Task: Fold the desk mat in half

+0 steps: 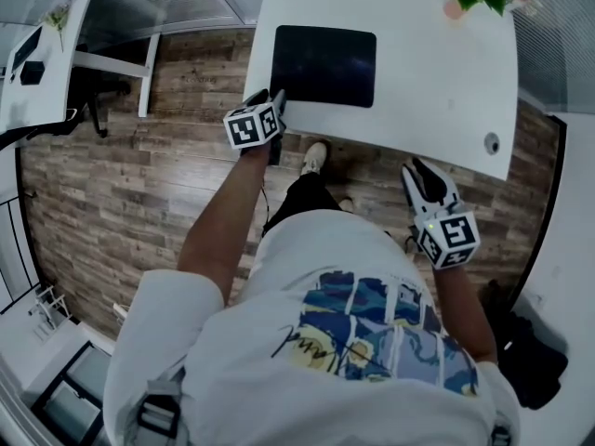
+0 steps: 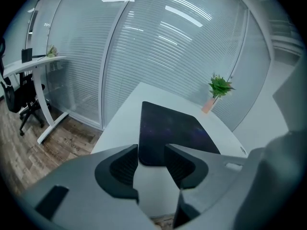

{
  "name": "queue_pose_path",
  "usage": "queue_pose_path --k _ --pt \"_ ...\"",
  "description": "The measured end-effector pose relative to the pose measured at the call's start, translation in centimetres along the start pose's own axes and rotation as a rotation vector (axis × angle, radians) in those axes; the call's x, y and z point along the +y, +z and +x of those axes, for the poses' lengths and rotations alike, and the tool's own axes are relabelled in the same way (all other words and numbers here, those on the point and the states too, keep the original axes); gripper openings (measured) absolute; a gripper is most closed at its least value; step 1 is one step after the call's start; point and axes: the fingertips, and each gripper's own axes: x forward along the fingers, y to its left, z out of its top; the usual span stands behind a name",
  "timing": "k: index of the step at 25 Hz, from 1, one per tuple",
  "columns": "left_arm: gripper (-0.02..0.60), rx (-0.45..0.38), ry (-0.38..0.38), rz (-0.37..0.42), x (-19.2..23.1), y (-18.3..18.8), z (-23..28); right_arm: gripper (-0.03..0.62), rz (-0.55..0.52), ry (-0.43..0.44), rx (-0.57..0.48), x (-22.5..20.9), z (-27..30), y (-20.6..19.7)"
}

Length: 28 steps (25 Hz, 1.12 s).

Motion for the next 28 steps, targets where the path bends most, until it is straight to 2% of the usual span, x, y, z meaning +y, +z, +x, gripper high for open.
queue_pose_path --k 7,13,19,28 --pt "0.164 0.046 0.044 0.057 0.5 0.0 1.0 0.091 0.019 -0.013 0.007 -0.6 1.0 0.3" --pt "0.120 0.060 0.110 0.093 1.1 -0.2 1.0 0.086 0.032 -0.016 0.003 -0.7 1.2 0.4" --pt "0.101 0.078 0.117 0.109 0.9 -0.4 1.1 0.083 0.041 -0.026 0.003 -1.1 0.9 0.1" --pt "0.069 0.061 0.107 0.094 0.7 -0.5 1.1 0.077 0.049 -0.044 0.009 -1.6 0.2 -0.5"
